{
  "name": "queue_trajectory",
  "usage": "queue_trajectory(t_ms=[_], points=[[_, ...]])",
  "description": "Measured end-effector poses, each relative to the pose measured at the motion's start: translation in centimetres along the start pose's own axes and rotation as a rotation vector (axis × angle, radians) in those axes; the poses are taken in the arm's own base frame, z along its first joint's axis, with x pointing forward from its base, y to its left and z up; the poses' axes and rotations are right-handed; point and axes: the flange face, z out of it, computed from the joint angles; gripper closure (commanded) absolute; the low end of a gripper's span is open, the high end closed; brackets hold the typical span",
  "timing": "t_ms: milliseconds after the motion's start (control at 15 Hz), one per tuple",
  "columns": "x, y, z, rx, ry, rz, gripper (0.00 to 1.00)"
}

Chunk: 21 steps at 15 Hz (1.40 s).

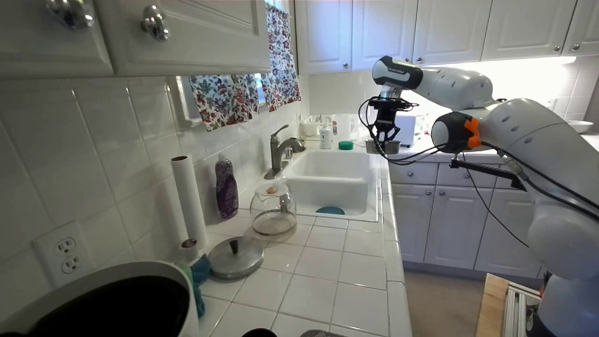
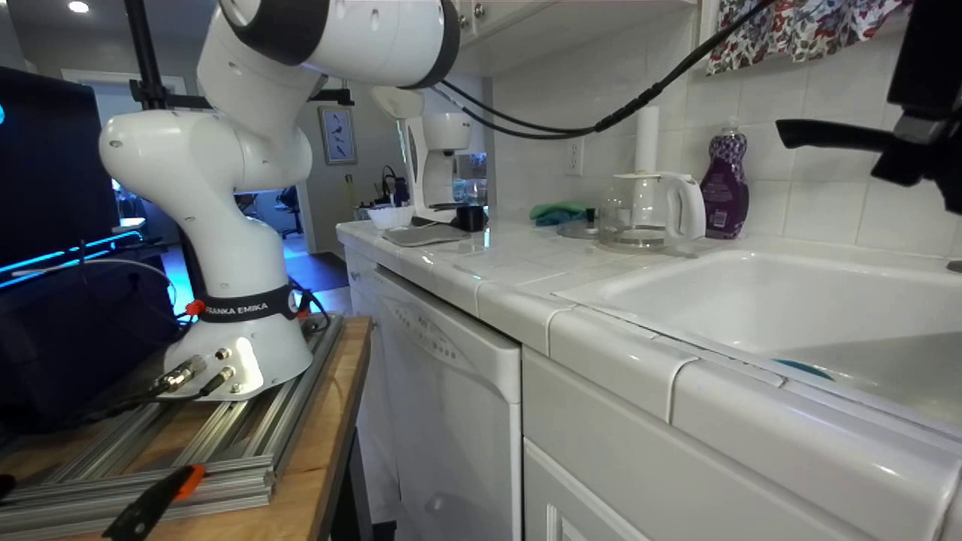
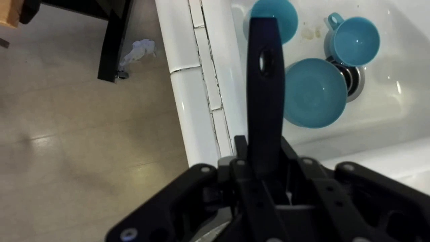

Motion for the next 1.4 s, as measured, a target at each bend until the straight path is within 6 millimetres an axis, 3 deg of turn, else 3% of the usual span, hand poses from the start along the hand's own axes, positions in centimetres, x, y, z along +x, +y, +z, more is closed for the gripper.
queue_trajectory(t_ms=[67, 267, 333, 667, 1133, 1400], points=[[0.5, 0.2, 0.3, 0.001, -0.001, 0.031, 0.77], [1.2, 0.6, 0.8, 0.005, -0.003, 0.083, 0.77], [1.2, 0.6, 0.8, 0.005, -0.003, 0.088, 0.94], [1.5, 0.7, 1.3, -0.008, -0.003, 0.1, 0.94], [4.2, 1.8, 5.4, -0.059, -0.031, 0.138, 0.94], [4.3, 1.4, 6.0, -0.091, -0.007, 0.146, 0.94]])
